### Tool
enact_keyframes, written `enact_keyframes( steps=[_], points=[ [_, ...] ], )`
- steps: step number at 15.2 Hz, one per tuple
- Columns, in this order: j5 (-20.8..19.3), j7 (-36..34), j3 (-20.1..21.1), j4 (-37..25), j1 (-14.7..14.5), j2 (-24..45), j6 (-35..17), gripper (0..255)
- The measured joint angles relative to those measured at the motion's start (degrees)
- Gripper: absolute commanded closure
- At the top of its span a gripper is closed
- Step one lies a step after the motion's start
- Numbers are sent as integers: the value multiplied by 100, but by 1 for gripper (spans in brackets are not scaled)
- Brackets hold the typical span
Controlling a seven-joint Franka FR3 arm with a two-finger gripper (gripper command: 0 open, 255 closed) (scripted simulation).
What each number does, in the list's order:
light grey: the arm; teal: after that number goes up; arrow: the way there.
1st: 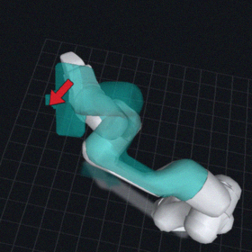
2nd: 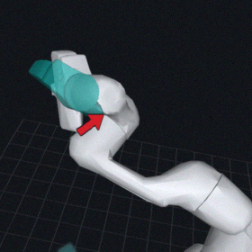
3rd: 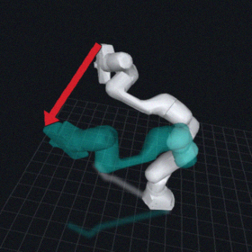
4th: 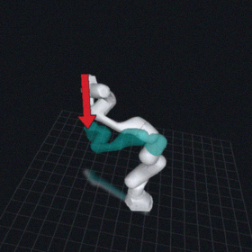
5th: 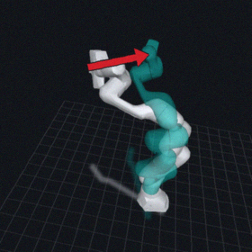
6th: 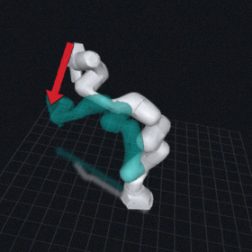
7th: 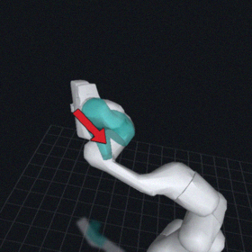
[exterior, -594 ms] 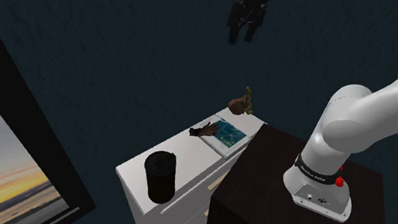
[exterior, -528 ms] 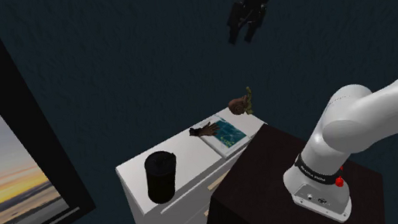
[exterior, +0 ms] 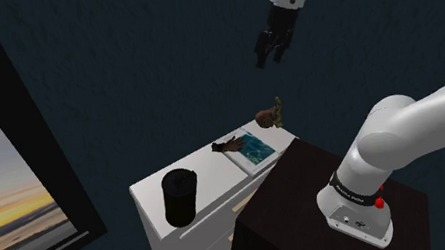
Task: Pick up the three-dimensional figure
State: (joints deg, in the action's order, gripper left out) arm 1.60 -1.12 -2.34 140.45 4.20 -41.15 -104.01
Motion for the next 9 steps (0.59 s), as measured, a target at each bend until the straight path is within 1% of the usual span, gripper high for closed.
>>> enact_keyframes(
  steps=[4,9],
  points=[
    [-339,214,-180,404,210,272,-614,0],
    [-758,383,-373,681,473,822,-1393,0]
  ],
)
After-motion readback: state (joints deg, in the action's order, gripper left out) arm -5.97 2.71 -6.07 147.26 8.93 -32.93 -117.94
